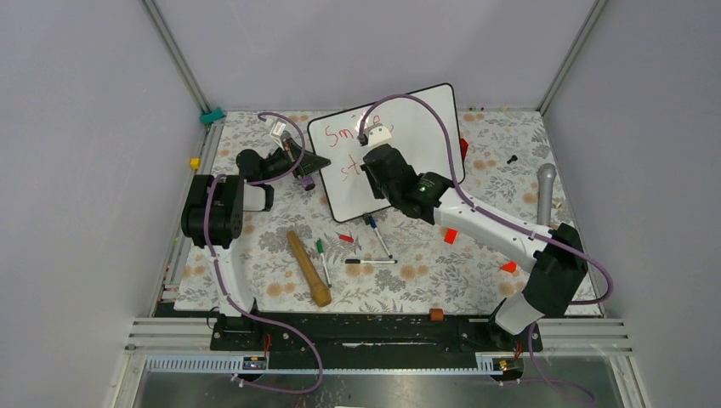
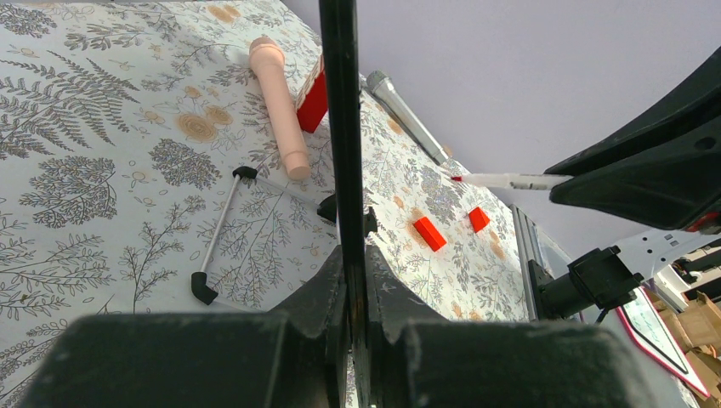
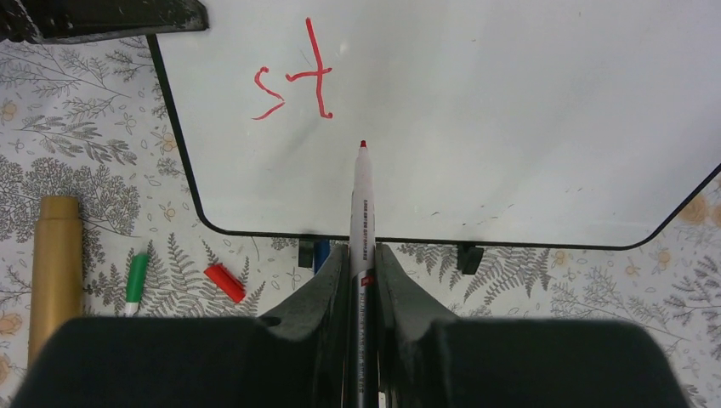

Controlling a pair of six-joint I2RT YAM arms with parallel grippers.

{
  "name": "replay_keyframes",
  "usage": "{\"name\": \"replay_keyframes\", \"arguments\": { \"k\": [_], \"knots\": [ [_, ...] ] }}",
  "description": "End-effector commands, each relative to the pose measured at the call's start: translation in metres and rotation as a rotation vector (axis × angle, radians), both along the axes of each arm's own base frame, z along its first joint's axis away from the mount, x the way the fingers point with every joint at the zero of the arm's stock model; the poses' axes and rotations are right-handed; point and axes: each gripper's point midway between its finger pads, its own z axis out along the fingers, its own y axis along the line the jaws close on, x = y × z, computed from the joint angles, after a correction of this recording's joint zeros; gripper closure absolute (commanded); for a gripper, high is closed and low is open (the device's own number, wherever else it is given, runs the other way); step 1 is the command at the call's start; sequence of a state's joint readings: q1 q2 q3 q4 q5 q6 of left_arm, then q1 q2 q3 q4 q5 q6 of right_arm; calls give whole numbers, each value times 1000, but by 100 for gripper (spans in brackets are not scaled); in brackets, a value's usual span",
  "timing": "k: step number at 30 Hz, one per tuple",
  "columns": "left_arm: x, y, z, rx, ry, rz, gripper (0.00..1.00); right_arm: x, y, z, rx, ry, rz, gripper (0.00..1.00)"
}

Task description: Write a sentence on the whiteboard

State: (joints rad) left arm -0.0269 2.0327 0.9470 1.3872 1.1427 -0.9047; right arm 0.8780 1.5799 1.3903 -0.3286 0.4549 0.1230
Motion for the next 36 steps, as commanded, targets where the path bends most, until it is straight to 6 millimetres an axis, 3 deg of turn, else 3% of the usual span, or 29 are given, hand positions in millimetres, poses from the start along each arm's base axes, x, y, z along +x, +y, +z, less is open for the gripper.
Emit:
{"name": "replay_keyframes", "arguments": {
  "k": [1,9,24,29,36],
  "knots": [
    [-17,-7,4,68,-204,-96,100,8,0,10,103,-34,-62,100],
    [-17,-7,5,68,-205,-97,100,8,6,2,152,-23,-25,100],
    [-16,-7,5,67,-202,-97,100,21,7,17,295,-30,33,100],
    [-16,-7,5,66,-203,-96,100,22,18,12,249,22,92,100],
    [-16,-7,5,66,-203,-96,100,33,10,6,153,-9,87,100]
  ]
}}
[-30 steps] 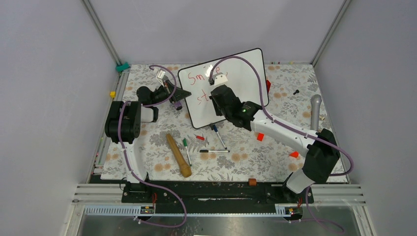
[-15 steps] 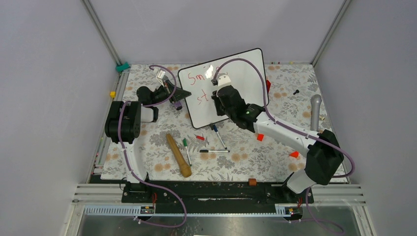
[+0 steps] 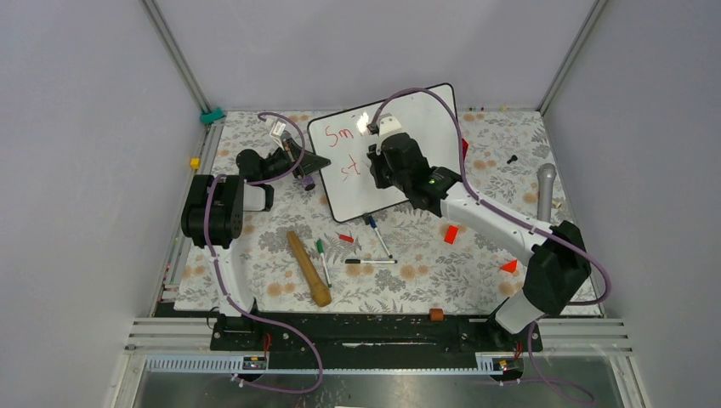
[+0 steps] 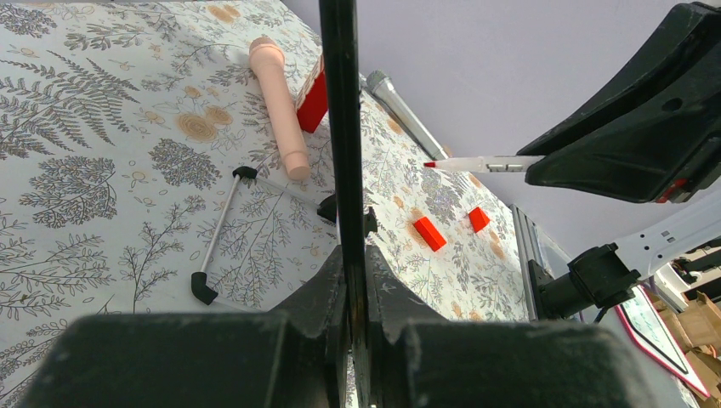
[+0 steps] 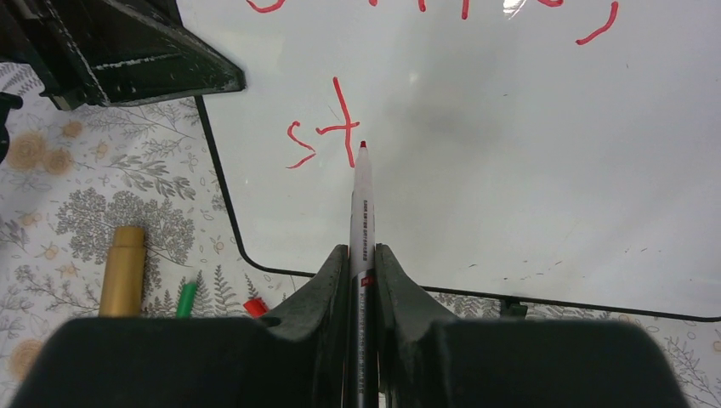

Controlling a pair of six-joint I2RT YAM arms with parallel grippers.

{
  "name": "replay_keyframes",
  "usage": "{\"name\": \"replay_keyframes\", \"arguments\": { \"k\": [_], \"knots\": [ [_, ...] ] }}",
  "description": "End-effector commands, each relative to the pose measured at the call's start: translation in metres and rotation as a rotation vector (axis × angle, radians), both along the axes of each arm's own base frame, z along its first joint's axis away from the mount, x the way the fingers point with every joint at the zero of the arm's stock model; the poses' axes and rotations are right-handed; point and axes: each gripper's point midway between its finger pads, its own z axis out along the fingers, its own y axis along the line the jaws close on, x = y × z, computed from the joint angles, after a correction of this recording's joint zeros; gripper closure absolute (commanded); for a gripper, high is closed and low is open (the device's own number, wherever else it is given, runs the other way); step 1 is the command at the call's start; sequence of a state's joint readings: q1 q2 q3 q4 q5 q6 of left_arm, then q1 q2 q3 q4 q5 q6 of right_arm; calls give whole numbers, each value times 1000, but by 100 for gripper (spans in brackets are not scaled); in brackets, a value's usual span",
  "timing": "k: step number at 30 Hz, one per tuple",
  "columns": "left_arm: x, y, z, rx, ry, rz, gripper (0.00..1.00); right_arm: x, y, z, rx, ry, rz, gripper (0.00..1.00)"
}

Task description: Write a sentence on the whiteboard

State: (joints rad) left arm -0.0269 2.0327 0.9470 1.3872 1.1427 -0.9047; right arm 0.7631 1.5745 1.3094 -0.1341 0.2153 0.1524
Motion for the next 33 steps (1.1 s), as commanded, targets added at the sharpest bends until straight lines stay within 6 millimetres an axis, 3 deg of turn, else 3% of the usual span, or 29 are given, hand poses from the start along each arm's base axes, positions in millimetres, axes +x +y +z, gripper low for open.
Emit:
{"name": "replay_keyframes", "arguments": {
  "k": [1,9,33],
  "knots": [
    [-16,-7,5,67,-203,-98,100,11,1,9,-57,-31,6,100],
    [-16,-7,4,67,-201,-97,100,15,3,-4,-99,-8,14,100],
    [-16,-7,5,65,-199,-98,100,31,-1,-8,-165,-13,-33,100]
  ]
}}
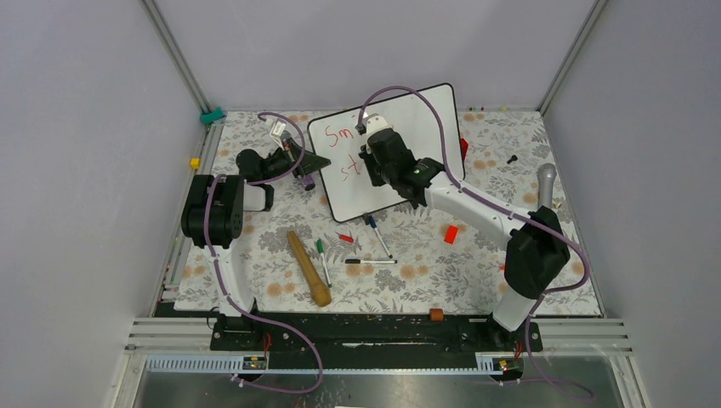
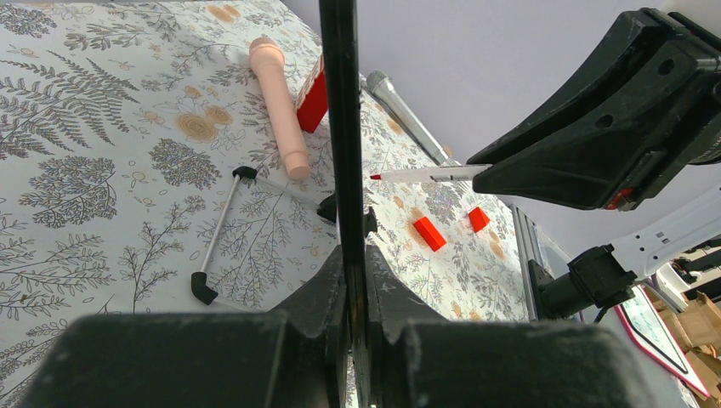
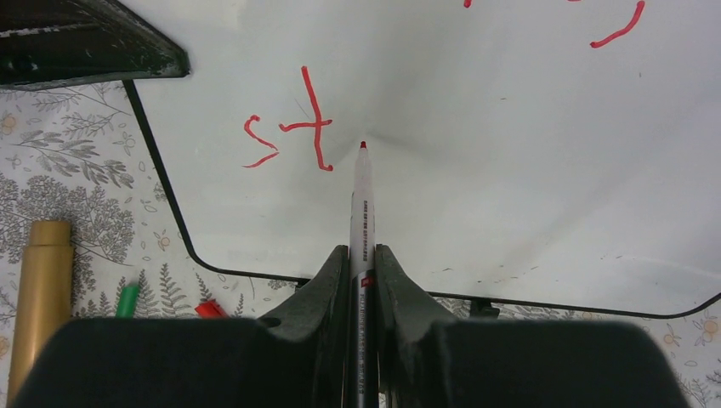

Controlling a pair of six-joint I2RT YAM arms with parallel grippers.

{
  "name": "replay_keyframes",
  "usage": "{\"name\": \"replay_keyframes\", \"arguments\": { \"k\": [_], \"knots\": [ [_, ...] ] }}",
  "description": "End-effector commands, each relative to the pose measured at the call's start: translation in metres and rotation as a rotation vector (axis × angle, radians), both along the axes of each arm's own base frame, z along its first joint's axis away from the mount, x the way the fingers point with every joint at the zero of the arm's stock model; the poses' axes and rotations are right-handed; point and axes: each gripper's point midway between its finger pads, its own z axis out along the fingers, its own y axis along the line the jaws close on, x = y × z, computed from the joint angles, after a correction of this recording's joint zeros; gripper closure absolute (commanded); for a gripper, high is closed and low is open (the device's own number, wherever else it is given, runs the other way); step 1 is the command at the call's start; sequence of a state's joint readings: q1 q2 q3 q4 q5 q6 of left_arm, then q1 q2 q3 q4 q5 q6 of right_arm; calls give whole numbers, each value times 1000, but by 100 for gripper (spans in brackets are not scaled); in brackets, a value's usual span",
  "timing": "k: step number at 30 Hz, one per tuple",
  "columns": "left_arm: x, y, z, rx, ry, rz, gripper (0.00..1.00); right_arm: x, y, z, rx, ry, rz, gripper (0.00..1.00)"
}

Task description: Write a sentence on the whiteboard

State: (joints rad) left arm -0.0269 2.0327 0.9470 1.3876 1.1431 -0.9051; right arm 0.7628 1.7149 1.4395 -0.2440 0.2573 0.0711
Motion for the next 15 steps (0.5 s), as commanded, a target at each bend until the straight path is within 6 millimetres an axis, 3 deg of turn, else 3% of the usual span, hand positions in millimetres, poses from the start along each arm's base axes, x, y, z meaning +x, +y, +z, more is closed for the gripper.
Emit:
{"name": "replay_keyframes", "arguments": {
  "k": [1,15],
  "knots": [
    [-16,-7,5,66,-199,-98,100,14,-4,18,-7,-55,-37,100],
    [-16,-7,4,65,-197,-99,100,21,-1,13,-37,-49,-44,100]
  ]
}}
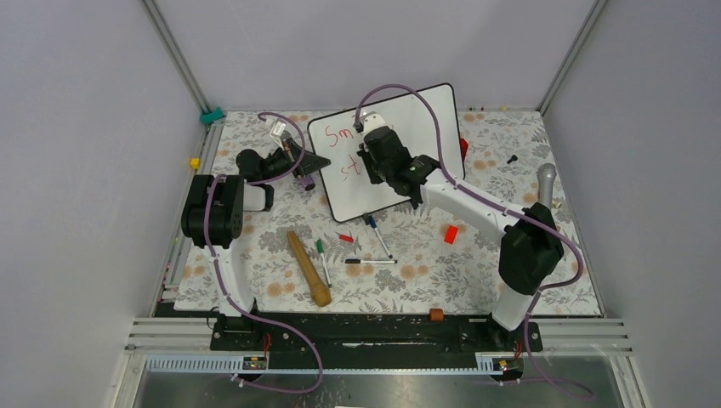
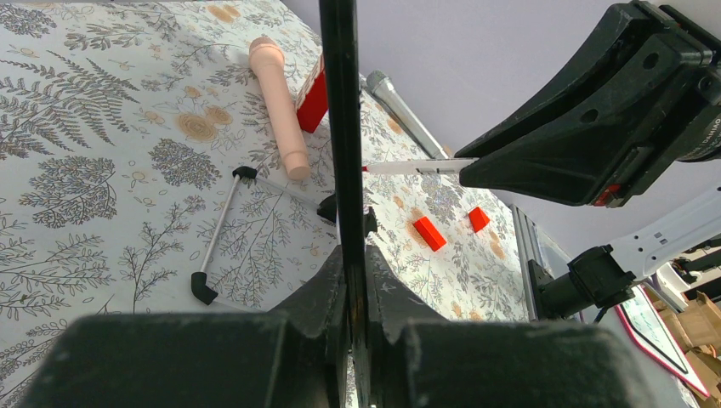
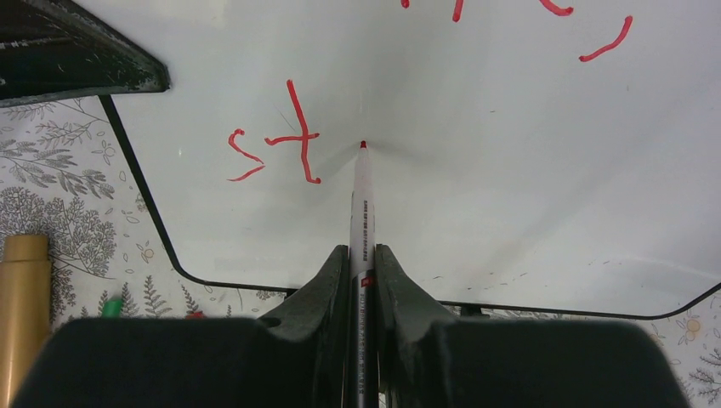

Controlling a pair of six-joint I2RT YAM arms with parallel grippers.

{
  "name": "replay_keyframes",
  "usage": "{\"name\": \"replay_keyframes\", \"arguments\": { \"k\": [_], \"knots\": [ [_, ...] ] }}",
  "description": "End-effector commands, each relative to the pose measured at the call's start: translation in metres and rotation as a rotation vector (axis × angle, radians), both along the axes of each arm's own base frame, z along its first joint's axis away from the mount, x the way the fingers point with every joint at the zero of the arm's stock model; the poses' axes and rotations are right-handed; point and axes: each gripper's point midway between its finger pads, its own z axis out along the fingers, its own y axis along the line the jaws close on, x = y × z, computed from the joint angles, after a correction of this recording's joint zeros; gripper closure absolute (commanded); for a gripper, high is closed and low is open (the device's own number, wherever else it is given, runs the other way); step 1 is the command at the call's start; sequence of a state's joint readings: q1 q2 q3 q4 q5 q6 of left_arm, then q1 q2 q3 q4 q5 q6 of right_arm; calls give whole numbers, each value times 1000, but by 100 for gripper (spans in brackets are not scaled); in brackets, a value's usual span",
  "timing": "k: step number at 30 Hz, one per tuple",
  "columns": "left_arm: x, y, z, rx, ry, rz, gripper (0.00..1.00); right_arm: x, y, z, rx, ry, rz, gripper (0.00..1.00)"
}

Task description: Write a sentence on the whiteboard

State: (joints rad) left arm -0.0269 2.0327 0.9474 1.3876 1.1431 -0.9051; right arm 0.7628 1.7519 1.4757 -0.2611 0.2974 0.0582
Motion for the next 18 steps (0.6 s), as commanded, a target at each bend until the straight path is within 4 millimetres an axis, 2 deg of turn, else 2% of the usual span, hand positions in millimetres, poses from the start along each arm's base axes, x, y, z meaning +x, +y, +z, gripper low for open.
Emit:
{"name": "replay_keyframes", "arguments": {
  "k": [1,10,18],
  "knots": [
    [-16,-7,4,65,-196,-99,100,12,1,15,-1,-39,-18,100],
    [-16,-7,4,65,-198,-99,100,13,5,12,7,-34,-5,100],
    [-16,-7,4,66,-197,-97,100,6,11,7,12,-4,50,100]
  ]
}}
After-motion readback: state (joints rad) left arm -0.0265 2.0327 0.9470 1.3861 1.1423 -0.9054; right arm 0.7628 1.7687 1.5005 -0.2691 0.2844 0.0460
